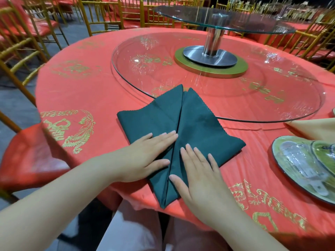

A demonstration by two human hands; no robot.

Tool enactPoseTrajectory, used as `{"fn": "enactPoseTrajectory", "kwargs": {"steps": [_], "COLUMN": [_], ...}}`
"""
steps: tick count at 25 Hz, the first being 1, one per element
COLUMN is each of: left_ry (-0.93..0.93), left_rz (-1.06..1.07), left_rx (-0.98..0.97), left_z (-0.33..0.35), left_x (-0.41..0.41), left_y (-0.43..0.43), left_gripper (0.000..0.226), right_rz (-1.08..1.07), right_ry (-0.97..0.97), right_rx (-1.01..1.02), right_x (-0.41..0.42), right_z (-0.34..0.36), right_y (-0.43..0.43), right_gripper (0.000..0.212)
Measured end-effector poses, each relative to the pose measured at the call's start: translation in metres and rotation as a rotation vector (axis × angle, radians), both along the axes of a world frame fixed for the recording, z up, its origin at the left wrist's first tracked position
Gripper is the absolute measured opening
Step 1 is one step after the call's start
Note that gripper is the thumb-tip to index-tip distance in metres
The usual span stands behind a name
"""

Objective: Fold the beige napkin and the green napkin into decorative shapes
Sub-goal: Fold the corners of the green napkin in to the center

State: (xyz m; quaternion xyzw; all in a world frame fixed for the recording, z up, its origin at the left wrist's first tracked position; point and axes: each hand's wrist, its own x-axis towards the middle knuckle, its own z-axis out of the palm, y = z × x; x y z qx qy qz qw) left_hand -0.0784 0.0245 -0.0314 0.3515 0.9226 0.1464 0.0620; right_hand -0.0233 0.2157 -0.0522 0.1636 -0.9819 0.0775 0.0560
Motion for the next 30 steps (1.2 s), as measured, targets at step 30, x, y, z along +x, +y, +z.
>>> {"fn": "enactPoseTrajectory", "kwargs": {"steps": [30], "left_ry": [0.203], "left_rz": [0.022], "left_rx": [0.257], "left_z": [-0.021], "left_x": [0.073], "left_y": [-0.013], "left_gripper": [0.035], "right_rz": [0.191], "right_ry": [-0.212], "right_rx": [-0.259], "right_x": [-0.003], "right_z": [0.025], "right_y": [0.018], "right_gripper": [0.062]}}
